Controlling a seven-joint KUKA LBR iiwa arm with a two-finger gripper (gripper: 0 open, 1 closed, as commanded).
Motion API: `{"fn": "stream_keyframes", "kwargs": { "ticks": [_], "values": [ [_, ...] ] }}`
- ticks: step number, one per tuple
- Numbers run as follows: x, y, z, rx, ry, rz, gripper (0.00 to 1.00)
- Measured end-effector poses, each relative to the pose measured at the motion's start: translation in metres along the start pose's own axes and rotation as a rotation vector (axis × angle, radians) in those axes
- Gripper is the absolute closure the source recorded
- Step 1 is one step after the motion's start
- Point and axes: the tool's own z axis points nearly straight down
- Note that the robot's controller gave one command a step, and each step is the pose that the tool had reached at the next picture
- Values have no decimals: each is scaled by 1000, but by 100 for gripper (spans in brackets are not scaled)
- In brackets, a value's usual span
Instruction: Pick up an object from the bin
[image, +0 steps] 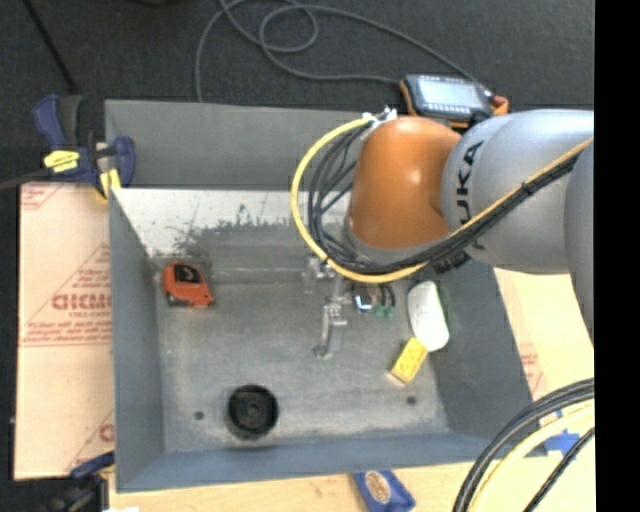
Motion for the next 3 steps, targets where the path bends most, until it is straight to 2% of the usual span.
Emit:
{"fn": "stream_keyframes", "kwargs": {
  "ticks": [1, 2, 3],
  "values": [
    [-1, 0, -4, 0, -6, 1, 0],
    [-7, 28, 39, 0, -17, 31, 0],
    [23, 60, 55, 3, 6, -71, 0]
  ]
}}
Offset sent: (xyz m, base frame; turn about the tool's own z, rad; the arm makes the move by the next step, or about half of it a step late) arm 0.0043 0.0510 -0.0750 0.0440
